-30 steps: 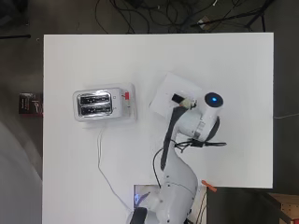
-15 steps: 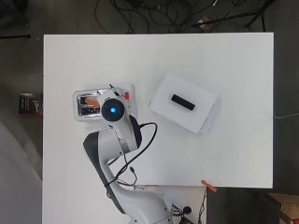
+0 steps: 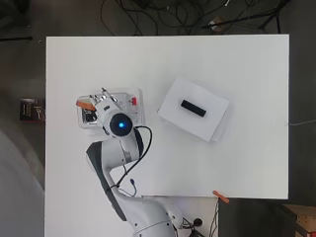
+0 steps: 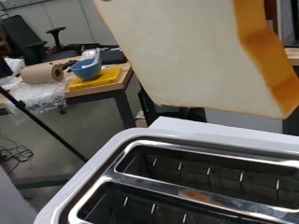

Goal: Teleoperate dual arm-hand system to toast a bread

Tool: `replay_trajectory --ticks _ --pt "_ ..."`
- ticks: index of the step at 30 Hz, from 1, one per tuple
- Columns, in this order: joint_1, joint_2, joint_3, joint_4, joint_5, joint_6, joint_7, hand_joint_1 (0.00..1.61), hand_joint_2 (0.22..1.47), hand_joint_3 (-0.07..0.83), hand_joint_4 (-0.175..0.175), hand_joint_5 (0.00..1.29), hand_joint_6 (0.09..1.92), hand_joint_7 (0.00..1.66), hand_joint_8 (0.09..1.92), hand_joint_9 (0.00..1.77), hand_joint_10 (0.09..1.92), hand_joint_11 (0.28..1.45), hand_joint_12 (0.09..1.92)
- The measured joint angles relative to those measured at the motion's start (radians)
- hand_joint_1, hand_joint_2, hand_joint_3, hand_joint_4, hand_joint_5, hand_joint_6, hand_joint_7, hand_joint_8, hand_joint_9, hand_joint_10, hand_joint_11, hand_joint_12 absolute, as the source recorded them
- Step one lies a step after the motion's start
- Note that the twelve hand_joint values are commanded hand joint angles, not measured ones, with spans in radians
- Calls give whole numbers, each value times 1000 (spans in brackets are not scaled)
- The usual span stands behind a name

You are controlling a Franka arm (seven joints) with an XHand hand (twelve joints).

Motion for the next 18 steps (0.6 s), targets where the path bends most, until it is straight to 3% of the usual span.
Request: replay_trajectory --ticks 2,4,11,14,15,16,17,18 --pt "-3 26 -4 -7 47 19 -74 1236 1170 0 -175 755 1133 1019 1129 1327 523 643 873" --pt "-6 50 -8 -10 78 41 -117 1232 1180 0 -175 729 1170 1009 1143 1289 608 623 870" --pt "-33 188 -18 53 188 -14 -365 1218 1200 2 -175 725 1223 933 1212 1248 604 638 726" --pt "-48 252 2 113 172 -100 -418 1203 1237 2 -175 626 1293 907 1305 1207 585 645 608" --pt "-49 260 12 121 154 -117 -420 1071 1262 3 -52 626 1367 941 1138 1198 590 660 570" --pt "-50 262 21 124 128 -121 -419 965 1281 0 50 632 1419 998 937 1191 602 671 547" --pt "-51 263 25 125 114 -120 -417 898 1295 -1 112 631 1457 1046 768 1181 615 679 529" --pt "-51 263 29 130 108 -121 -414 995 1281 -2 18 617 1417 1003 937 1172 604 681 501"
